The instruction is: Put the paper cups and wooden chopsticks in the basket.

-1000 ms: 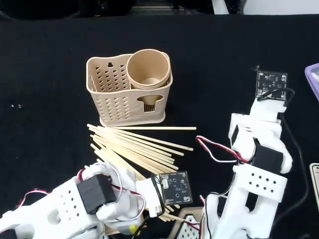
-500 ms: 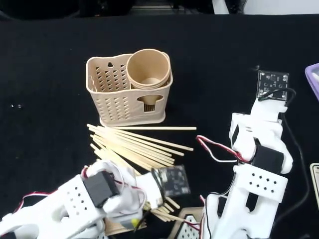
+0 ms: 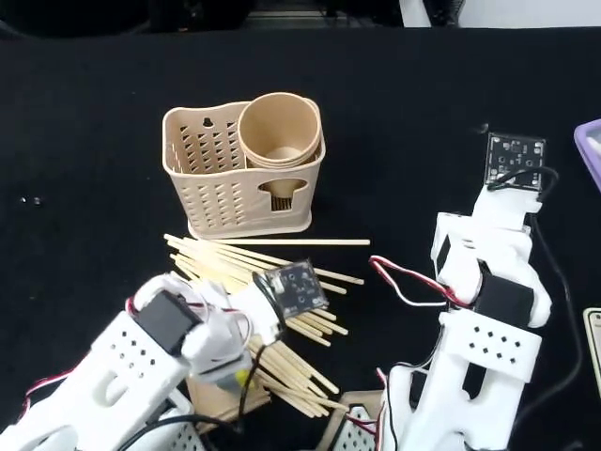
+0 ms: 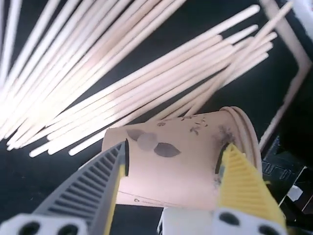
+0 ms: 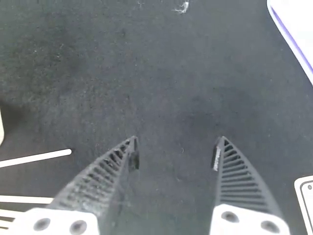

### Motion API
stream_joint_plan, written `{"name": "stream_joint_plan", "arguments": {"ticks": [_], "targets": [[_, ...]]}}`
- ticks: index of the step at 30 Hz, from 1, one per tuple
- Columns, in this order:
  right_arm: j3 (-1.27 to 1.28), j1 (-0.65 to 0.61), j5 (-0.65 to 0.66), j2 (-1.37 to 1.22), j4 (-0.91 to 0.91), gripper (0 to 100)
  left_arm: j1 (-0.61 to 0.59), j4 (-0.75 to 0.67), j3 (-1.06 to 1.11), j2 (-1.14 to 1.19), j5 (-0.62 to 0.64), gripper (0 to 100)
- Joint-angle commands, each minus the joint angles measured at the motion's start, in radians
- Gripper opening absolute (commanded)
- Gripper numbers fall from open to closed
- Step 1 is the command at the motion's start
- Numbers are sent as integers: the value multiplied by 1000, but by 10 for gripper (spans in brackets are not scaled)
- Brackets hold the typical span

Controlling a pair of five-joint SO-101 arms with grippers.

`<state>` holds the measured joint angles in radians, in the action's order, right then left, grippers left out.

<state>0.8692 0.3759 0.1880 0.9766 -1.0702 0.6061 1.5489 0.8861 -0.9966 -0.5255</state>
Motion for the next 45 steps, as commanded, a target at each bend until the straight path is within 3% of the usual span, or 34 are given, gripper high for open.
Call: {"name": "stream_joint_plan", "arguments": {"ticks": [1,7,20,27,34,45], "targets": [[-45,-20,-9,24,15,243,22,86,-162,-2,-15,307],[-45,-20,-9,24,15,243,214,198,-170,-2,25,306],[-31,-20,-8,24,21,243,234,32,-36,-3,298,310],[-31,-20,-8,24,21,243,219,31,-33,-2,293,307],[-30,-20,-8,24,21,243,122,29,-33,0,292,310],[-30,-20,-8,24,21,243,292,40,-42,0,298,309]]}}
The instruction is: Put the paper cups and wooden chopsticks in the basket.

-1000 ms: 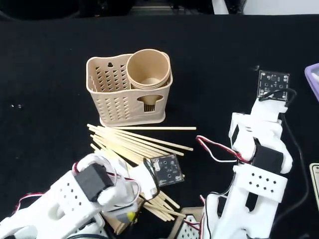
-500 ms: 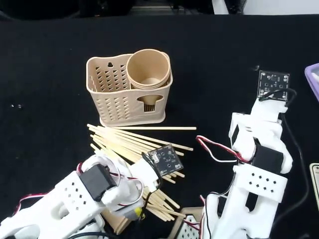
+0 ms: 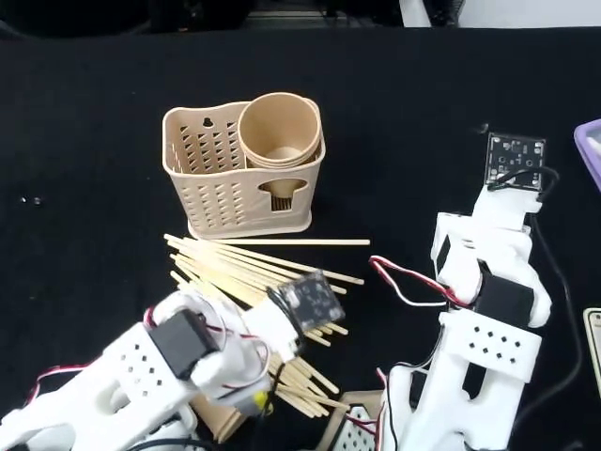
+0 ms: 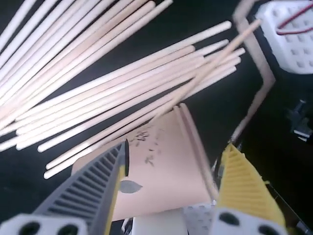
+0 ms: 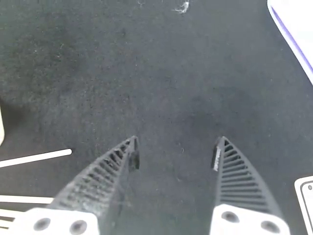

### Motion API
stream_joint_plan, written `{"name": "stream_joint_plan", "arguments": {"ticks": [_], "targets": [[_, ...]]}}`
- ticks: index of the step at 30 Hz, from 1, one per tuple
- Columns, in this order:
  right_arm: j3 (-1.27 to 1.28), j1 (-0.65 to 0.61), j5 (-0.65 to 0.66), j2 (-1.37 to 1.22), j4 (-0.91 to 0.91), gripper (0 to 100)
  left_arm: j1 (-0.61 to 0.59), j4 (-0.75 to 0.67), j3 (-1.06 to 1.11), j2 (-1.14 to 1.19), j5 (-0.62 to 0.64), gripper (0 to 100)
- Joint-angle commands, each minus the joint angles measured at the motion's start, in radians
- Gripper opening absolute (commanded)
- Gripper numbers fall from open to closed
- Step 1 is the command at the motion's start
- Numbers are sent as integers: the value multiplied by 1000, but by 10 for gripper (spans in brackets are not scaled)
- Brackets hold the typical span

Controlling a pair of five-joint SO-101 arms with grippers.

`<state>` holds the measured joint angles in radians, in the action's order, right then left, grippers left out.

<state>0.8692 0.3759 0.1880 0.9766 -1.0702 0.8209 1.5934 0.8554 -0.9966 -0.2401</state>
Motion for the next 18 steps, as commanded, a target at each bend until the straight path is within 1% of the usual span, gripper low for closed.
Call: {"name": "stream_joint_plan", "arguments": {"ticks": [1,6,10,13,15,18], "targets": [[-30,-20,-8,24,21,243,88,-5,-12,0,12,308],[-30,-20,-6,24,21,243,76,-5,-24,63,15,306],[-30,-20,-6,24,21,243,-2,-12,-48,245,9,306],[-30,-20,-6,24,21,243,-4,-9,-77,367,12,306],[-30,-20,-6,24,21,243,-10,-20,-102,374,14,298],[-30,-20,-6,24,21,243,-12,-40,-145,331,8,252]]}}
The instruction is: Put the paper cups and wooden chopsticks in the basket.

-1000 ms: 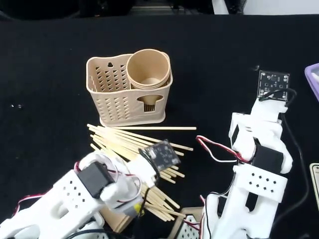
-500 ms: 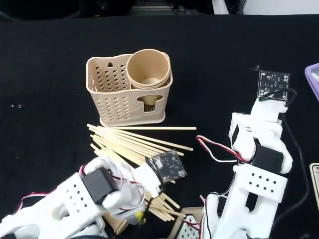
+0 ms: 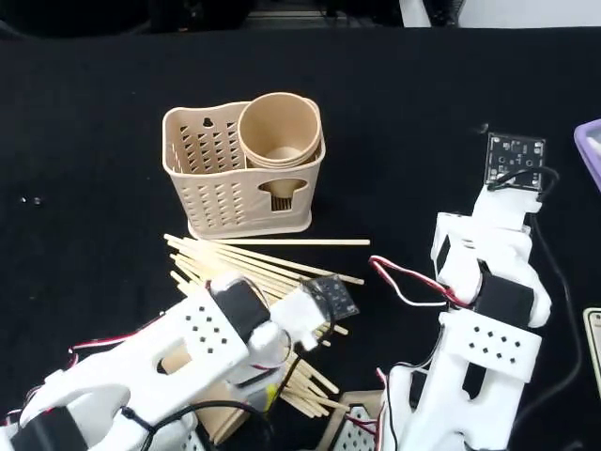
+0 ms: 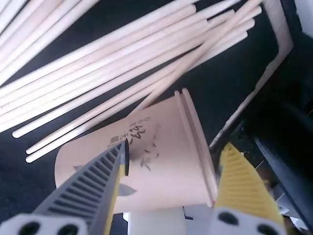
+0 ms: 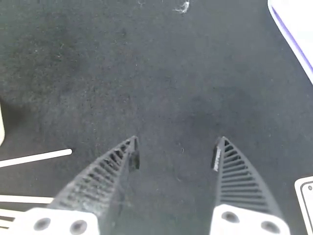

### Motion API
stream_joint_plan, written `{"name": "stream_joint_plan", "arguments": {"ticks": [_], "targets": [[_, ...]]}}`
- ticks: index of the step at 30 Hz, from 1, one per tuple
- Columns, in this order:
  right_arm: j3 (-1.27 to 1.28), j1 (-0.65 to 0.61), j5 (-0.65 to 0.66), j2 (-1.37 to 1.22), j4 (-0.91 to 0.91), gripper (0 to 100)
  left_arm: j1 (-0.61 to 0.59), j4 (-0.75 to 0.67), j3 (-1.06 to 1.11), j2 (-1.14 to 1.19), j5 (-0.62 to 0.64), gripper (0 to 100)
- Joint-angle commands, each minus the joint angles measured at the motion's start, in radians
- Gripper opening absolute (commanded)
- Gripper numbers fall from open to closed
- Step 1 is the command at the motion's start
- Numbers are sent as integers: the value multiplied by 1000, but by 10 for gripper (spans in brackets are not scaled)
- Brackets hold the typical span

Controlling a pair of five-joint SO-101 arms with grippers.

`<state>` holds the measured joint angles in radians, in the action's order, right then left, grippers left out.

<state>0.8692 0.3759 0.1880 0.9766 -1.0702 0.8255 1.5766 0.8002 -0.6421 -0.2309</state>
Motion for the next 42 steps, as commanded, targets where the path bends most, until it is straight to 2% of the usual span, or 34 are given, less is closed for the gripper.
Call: {"name": "stream_joint_plan", "arguments": {"ticks": [1,9,19,21,24,27,32,35,38,39,41,42], "targets": [[-28,-20,-6,24,21,243,-13,-23,-94,-44,-2,235],[-28,-20,-6,24,21,243,-16,-54,12,-121,5,32],[-27,-20,-8,24,21,243,-21,-43,-102,-124,-2,30],[-19,-21,-8,24,23,243,-35,-2,-156,-124,-3,30],[-8,-21,-9,24,31,243,-90,109,-269,-124,-68,30],[24,-29,-25,24,72,243,-219,183,-392,-124,-155,30],[122,-87,-132,24,186,243,-449,183,-562,-123,-204,30],[173,-124,-166,24,241,201,-526,183,-656,-124,-196,30],[214,-153,-172,24,290,31,-582,183,-760,-124,-118,30],[226,-160,-172,24,307,5,-587,183,-796,-124,-84,30],[251,-176,-172,24,333,38,-582,183,-860,-124,-23,31],[262,-181,-172,24,350,22,-573,183,-889,-124,12,32]]}}
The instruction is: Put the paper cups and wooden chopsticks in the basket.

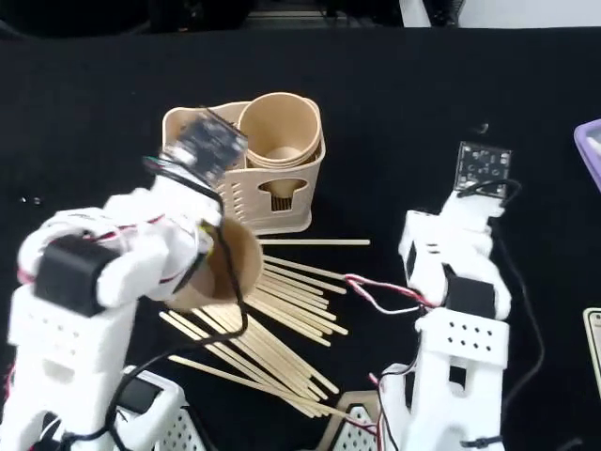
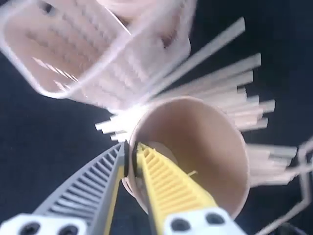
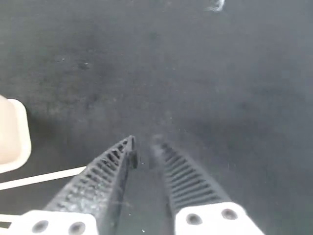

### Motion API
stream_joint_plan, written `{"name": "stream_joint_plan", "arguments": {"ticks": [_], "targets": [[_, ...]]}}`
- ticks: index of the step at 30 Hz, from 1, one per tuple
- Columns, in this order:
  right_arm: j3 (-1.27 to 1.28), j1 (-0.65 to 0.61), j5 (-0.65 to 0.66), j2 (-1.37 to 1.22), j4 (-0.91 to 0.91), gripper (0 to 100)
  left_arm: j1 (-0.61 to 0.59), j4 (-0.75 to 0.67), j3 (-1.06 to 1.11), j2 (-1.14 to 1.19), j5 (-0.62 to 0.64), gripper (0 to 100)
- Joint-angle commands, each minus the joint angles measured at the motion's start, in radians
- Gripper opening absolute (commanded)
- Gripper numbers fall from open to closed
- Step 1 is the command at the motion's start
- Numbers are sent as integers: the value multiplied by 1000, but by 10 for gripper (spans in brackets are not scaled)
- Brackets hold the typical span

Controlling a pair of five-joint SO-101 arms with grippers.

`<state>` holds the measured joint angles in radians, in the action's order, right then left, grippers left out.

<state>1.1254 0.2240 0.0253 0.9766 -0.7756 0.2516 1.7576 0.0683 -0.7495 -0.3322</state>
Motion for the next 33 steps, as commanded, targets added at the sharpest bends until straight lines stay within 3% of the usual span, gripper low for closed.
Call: {"name": "stream_joint_plan", "arguments": {"ticks": [1,7,14,19,27,33], "targets": [[19,-32,-9,24,69,8,19,2,-186,-17,158,33],[143,-58,-44,24,209,11,176,-26,-397,-8,319,30],[151,-60,-58,25,199,11,186,-321,-367,-6,548,30],[156,-60,-58,25,199,11,183,-586,-168,-11,549,30],[159,-60,-57,25,199,11,-15,-1025,150,-9,551,30],[157,-60,-57,25,199,11,-67,-1142,277,-6,557,30]]}}
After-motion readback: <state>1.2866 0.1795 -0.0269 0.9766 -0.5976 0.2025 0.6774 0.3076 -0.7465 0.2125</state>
